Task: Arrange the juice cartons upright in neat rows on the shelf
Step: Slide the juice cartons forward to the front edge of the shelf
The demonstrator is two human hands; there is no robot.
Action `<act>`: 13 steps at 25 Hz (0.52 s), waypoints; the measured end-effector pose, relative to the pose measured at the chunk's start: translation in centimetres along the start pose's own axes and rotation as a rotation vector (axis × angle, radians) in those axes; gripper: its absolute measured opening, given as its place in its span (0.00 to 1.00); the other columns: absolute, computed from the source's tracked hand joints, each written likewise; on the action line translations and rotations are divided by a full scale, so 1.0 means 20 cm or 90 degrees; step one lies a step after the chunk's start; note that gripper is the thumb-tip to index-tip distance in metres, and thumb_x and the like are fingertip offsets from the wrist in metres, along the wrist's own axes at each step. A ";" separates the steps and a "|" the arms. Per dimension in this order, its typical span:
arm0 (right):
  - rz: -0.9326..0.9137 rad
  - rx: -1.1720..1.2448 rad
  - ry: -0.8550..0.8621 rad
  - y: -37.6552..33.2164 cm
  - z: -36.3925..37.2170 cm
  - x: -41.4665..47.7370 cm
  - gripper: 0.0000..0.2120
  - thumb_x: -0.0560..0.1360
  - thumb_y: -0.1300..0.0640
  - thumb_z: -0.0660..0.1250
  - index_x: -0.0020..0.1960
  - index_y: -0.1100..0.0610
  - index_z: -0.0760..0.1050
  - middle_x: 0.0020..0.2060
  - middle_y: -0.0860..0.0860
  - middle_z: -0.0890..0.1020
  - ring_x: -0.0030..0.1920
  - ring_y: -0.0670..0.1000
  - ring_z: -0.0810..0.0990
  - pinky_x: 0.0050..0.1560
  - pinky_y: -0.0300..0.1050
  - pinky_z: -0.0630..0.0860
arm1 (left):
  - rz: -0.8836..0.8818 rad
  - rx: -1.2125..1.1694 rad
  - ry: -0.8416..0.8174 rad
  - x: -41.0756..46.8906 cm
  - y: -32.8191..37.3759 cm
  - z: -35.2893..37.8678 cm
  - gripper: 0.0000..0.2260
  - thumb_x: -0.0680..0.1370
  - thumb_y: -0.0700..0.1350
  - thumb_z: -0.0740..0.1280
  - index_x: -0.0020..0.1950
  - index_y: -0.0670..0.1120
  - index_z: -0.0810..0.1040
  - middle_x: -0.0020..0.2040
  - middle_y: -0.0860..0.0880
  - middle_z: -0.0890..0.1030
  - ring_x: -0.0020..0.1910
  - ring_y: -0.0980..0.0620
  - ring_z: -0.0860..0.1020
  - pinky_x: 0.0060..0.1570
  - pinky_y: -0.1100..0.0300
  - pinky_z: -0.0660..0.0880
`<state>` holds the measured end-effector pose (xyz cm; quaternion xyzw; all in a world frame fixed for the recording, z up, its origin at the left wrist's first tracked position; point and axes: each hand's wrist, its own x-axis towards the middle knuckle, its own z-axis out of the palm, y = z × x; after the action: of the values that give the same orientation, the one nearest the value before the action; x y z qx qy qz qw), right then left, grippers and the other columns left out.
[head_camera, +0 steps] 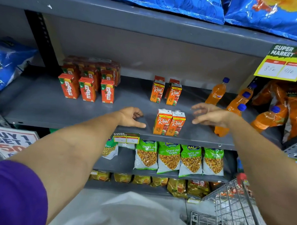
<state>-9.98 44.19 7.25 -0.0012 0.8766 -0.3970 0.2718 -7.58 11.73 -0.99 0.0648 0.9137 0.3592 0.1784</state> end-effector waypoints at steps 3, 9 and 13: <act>-0.069 -0.108 0.040 -0.21 -0.01 0.02 0.33 0.68 0.66 0.75 0.69 0.55 0.68 0.64 0.55 0.74 0.66 0.55 0.73 0.67 0.53 0.72 | 0.049 0.250 0.089 -0.07 -0.08 -0.10 0.25 0.75 0.63 0.64 0.66 0.48 0.75 0.65 0.47 0.77 0.63 0.46 0.75 0.64 0.50 0.72; -0.204 -0.366 0.083 -0.63 0.30 0.24 0.27 0.68 0.62 0.74 0.65 0.57 0.72 0.59 0.57 0.78 0.60 0.58 0.77 0.62 0.52 0.75 | 0.015 0.445 0.192 -0.21 -0.22 -0.31 0.22 0.79 0.58 0.59 0.69 0.48 0.72 0.68 0.44 0.73 0.68 0.43 0.68 0.64 0.48 0.68; -0.209 -0.466 0.093 -0.79 0.58 0.36 0.26 0.70 0.55 0.73 0.66 0.56 0.71 0.58 0.57 0.79 0.57 0.58 0.79 0.56 0.47 0.76 | 0.010 0.480 0.289 -0.32 -0.40 -0.48 0.19 0.78 0.54 0.62 0.64 0.46 0.76 0.65 0.45 0.75 0.67 0.45 0.68 0.66 0.49 0.63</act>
<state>-13.91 23.72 8.50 -0.2092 0.9653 -0.0957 0.1234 -5.24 -1.79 1.91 0.0519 0.9965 0.0072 -0.0659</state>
